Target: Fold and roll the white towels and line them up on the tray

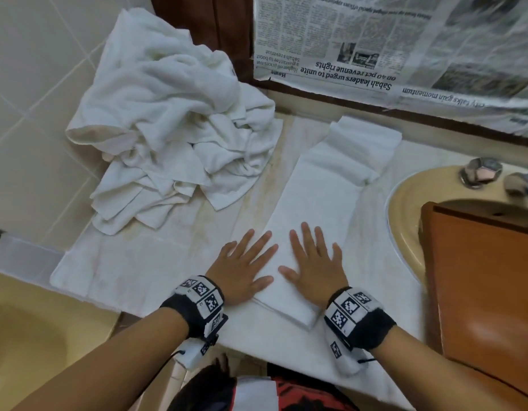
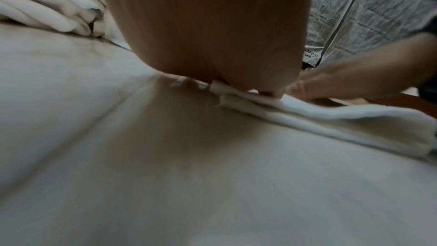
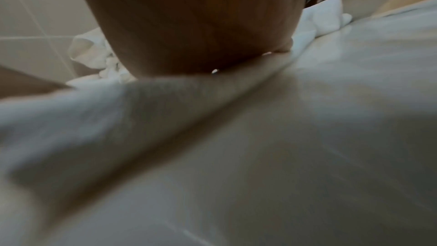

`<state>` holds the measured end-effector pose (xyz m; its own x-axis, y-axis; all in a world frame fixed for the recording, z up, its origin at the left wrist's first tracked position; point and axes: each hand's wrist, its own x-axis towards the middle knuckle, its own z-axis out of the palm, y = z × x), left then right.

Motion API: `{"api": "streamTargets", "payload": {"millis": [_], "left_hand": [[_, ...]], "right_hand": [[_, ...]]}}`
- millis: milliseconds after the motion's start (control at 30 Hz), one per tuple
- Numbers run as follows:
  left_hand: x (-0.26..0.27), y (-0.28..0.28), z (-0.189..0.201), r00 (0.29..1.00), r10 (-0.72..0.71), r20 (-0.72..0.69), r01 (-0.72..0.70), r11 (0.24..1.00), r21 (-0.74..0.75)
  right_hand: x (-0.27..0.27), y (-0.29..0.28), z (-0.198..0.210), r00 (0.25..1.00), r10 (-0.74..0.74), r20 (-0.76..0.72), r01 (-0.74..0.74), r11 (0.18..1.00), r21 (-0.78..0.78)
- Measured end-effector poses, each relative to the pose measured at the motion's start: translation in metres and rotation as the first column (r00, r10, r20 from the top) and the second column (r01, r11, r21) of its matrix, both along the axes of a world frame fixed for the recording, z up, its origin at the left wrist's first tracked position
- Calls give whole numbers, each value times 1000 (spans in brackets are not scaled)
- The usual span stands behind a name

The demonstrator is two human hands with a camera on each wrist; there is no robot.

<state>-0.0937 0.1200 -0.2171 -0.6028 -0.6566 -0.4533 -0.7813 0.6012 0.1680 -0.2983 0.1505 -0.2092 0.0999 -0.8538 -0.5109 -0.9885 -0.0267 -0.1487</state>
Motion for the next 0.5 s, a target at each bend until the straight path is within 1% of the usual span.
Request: {"api": "streamTargets", "payload": {"millis": [67,100,167,233,267,300,333,400,433,500], "left_hand": [[2,0,-1,1000,-3,-17,4,1000,18],[3,0,0,1000,-5,-25,6,1000,26],[3,0,-1,999,-8,-41,10,999,45],[3,0,-5,999,-22,-35,24,999,43],[3,-1,-6,999,-26,-30,27,999,34],[2,-1,-8,999,-29,-27,30,999,27],[2,-1,-9,999,-27,-30,28,999,27],[3,0,-11,998,-8,-58,10,999,34],[3,1,-11,997,1,-75,2,1000,31],[5,2,-10,996,-6,-84,9,999,34]], "right_hand": [[-11,21,-2,1000,-20,-23,20,1000,-19],[-19,28,-1,997,-67,-26,66,998,-19],[-30,38,3,977,-210,-43,210,978,6],[-25,41,10,933,-355,-49,357,933,44],[-16,40,15,908,-418,-26,418,908,31],[-3,39,20,889,-458,3,458,889,-17],[12,38,24,883,-469,35,470,879,-81],[41,43,22,900,-428,87,437,880,-185],[52,50,16,911,-402,91,412,890,-197],[63,74,-1,923,-383,48,385,908,-164]]}}
